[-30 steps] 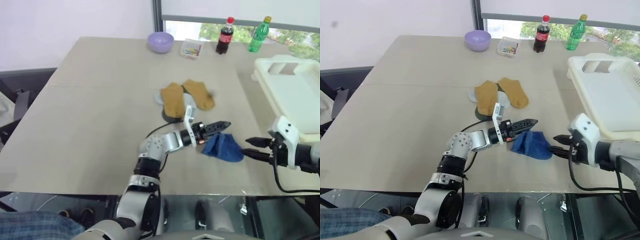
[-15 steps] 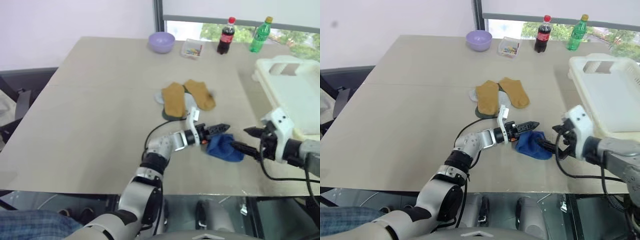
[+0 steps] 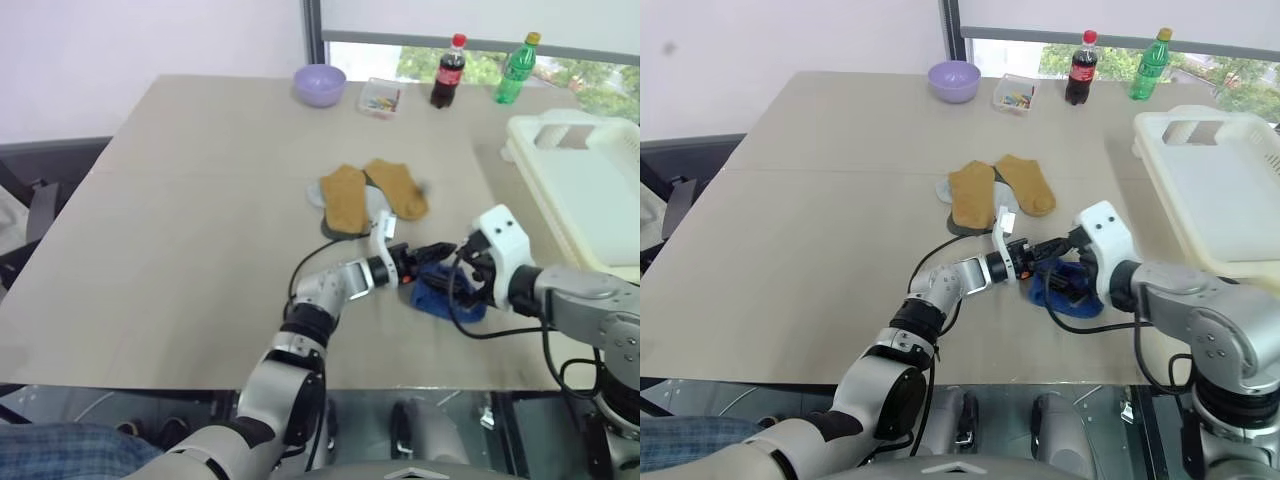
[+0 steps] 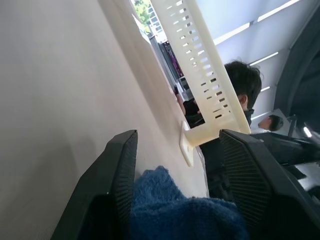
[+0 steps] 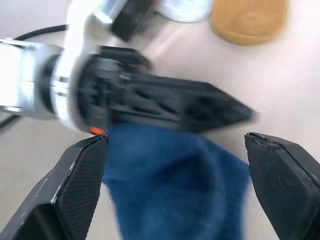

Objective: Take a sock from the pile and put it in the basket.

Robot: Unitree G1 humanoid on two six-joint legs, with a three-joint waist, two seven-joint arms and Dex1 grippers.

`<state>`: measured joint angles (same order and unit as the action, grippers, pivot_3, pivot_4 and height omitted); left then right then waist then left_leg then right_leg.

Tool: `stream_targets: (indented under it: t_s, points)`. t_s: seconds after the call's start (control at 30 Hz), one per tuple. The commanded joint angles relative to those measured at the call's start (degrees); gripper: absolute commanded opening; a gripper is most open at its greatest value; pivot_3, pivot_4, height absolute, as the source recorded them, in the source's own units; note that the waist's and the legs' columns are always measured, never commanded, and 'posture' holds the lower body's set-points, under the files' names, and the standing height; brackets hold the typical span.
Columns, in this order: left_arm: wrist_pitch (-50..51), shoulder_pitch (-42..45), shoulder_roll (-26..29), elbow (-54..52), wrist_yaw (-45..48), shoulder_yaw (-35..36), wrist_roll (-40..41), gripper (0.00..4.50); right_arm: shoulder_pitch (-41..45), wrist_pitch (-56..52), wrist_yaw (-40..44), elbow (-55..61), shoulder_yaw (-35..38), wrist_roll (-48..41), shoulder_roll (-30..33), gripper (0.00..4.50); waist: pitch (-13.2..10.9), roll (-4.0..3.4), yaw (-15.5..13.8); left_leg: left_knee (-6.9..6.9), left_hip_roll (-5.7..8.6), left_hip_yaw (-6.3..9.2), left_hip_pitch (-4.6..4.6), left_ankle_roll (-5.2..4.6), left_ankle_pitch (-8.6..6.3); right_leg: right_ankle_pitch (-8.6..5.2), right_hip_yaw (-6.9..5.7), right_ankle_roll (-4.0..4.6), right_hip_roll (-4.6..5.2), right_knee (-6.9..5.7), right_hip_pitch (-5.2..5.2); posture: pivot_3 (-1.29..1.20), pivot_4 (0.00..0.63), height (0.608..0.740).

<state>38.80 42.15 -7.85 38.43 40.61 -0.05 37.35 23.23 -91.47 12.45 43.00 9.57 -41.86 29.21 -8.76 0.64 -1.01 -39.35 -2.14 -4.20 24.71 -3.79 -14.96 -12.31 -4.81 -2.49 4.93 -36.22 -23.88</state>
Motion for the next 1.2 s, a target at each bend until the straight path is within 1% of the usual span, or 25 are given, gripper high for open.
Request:
stream_targets:
  t_s: [0.03, 0.07, 0.13, 0.2, 0.33, 0.47, 0.6, 0.7, 0.83, 0.87, 0.97, 1.0, 1.03, 1.1, 1.13, 1.17, 1.2]
  points:
    - [-0.7, 3.3, -8.1, 0.4, -0.3, -0.1, 0.1, 2.81, 0.2, -1.0, -4.3, 0.8, -2.7, 3.7, -1.4, 4.47, 0.0, 0.00, 0.0, 0.00, 0.00, 0.00, 0.00, 0.00, 0.00, 0.00, 0.00, 0.00, 0.00, 0.00, 0.00, 0.00, 0.150, 0.733]
    - [-0.7, 3.3, -8.2, 0.4, -0.3, -0.2, 0.2, 2.81, 0.1, -1.0, -4.8, 0.7, -3.1, 4.1, -1.8, 4.47, 0.0, 0.00, 0.1, -0.01, 0.02, -0.04, 0.00, 0.00, 0.00, 0.00, 0.03, -0.01, 0.02, 0.00, 0.00, 0.00, 0.150, 0.733]
    - [-0.8, 3.1, -7.9, 0.1, -0.2, -0.6, -0.1, 2.81, -0.7, -1.0, -5.1, 0.9, -4.6, 5.0, -0.7, 4.47, 0.0, 0.00, 0.1, -0.01, 0.02, -0.04, -0.01, 0.00, 0.00, 0.00, 0.03, -0.01, 0.01, -0.02, 0.00, 0.00, 0.150, 0.733]
    - [-0.5, 2.9, -7.8, -0.2, -0.2, -0.3, 0.4, 2.81, -1.5, -0.9, -4.5, 0.7, -5.4, 6.5, 3.1, 4.47, 0.0, 0.00, 0.1, -0.01, 0.02, -0.03, -0.02, 0.00, 0.00, 0.00, 0.02, -0.01, 0.01, -0.04, -0.01, 0.00, 0.150, 0.733]
    - [-0.6, 2.8, -7.7, -0.2, -0.1, -0.5, 0.3, 2.81, -2.1, -0.6, -2.0, 0.2, -3.6, 7.0, 7.2, 4.47, 0.0, 0.00, 0.2, -0.03, 0.03, -0.09, -0.01, -0.01, 0.00, 0.00, 0.07, -0.01, 0.02, -0.02, -0.01, 0.00, 0.150, 0.733]
    - [-0.7, 2.7, -7.7, -0.3, 0.0, -0.6, 0.2, 2.81, -4.7, -0.6, -0.1, -1.0, -1.8, 7.5, 7.7, 4.47, 0.0, 0.00, 0.1, -0.03, -0.02, -0.02, -0.02, 0.00, 0.00, -0.01, 0.03, 0.00, -0.06, -0.06, -0.04, 0.00, 0.150, 0.733]
    - [-0.8, 2.4, -7.8, -0.4, 0.1, -1.0, 0.2, 2.81, -8.0, -1.0, 1.7, -2.8, 3.5, 5.8, 2.0, 4.47, 0.0, 0.00, 0.2, -0.03, 0.00, -0.05, -0.01, 0.00, 0.00, 0.00, 0.06, -0.01, -0.02, -0.04, -0.03, 0.00, 0.150, 0.733]
    - [-0.7, 2.1, -7.7, -0.7, 0.2, -1.3, 0.1, 2.81, -10.9, -1.0, 2.6, -5.4, 8.7, 3.9, -4.6, 4.47, 0.0, 0.00, 0.1, -0.03, -0.01, -0.03, -0.01, 0.00, 0.00, -0.01, 0.04, -0.01, -0.03, -0.06, -0.03, 0.00, 0.150, 0.733]
    - [-0.6, 1.9, -7.5, -1.1, 0.3, -1.4, 0.1, 2.81, -11.0, -1.0, 2.2, -7.8, 14.6, 1.5, -11.0, 4.47, 0.0, -0.01, 0.2, -0.04, -0.01, -0.06, -0.04, 0.00, 0.00, 0.00, 0.07, -0.01, -0.04, -0.08, -0.03, 0.00, 0.150, 0.733]
    - [-0.6, 1.9, -7.4, -1.1, 0.3, -1.3, 0.1, 2.81, -11.0, -1.0, 2.1, -8.1, 15.3, 1.0, -11.6, 3.94, 0.0, -0.01, 0.2, -0.04, -0.01, -0.06, -0.05, 0.00, 0.00, 0.00, 0.07, -0.01, -0.04, -0.09, -0.02, 0.00, 0.150, 0.733]
    - [-0.9, 1.7, -7.1, -1.2, 0.2, -1.6, -0.4, 2.81, -11.0, -1.0, 1.8, -9.7, 17.7, -0.8, -13.8, 2.74, 0.0, -0.02, 0.2, -0.03, -0.02, -0.05, -0.07, 0.00, 0.00, -0.01, 0.07, 0.00, -0.06, -0.15, -0.04, 0.00, 0.150, 0.733]
    - [-1.3, 1.5, -6.9, -1.3, 0.2, -1.9, -0.7, 2.81, -11.0, -1.0, 1.6, -10.2, 18.3, -1.2, -14.4, 2.21, 0.0, -0.02, 0.2, -0.03, -0.02, -0.05, -0.06, 0.00, 0.00, -0.01, 0.08, 0.00, -0.06, -0.16, -0.05, 0.00, 0.150, 0.733]
    - [-1.5, 1.4, -6.8, -1.4, 0.1, -2.0, -1.0, 2.81, -11.0, -1.0, 1.4, -10.5, 18.7, -1.6, -14.6, 1.80, 0.0, -0.02, 0.2, -0.03, -0.02, -0.05, -0.06, 0.00, 0.00, -0.01, 0.08, 0.00, -0.06, -0.17, -0.05, 0.00, 0.150, 0.733]
    - [-3.3, 0.6, -5.8, -3.3, 0.1, -3.5, -2.6, 2.81, -11.1, -1.0, 1.1, -11.4, 19.4, -2.0, -14.8, 0.70, 0.0, -0.02, 0.2, -0.03, -0.01, -0.06, -0.06, 0.00, 0.00, -0.01, 0.09, 0.00, -0.05, -0.18, -0.05, 0.00, 0.150, 0.733]
    - [-5.3, -0.2, -4.9, -5.1, 0.4, -4.8, -4.1, 2.81, -11.2, -1.0, 0.9, -11.8, 19.7, -2.2, -14.9, 0.31, 0.0, -0.02, 0.2, -0.03, -0.01, -0.07, -0.06, 0.00, 0.00, -0.01, 0.09, 0.00, -0.05, -0.18, -0.04, 0.00, 0.150, 0.733]
    - [-6.6, -0.8, -4.3, -6.4, 0.6, -5.7, -5.1, 2.81, -11.3, -1.0, 0.7, -12.2, 20.0, -2.4, -15.0, 0.02, 0.0, -0.03, 0.2, -0.04, 0.00, -0.07, -0.05, 0.00, 0.00, -0.01, 0.09, 0.00, -0.04, -0.18, -0.05, 0.00, 0.150, 0.733]
    - [-10.3, -2.4, -2.7, -9.3, 1.5, -8.1, -7.9, 2.81, -11.2, -1.0, 0.9, -12.4, 20.3, -2.6, -14.9, 0.02, 0.0, -0.03, 0.2, -0.04, 0.00, -0.08, -0.06, 0.00, 0.00, 0.00, 0.10, 0.00, -0.04, -0.18, -0.05, 0.00, 0.150, 0.733]
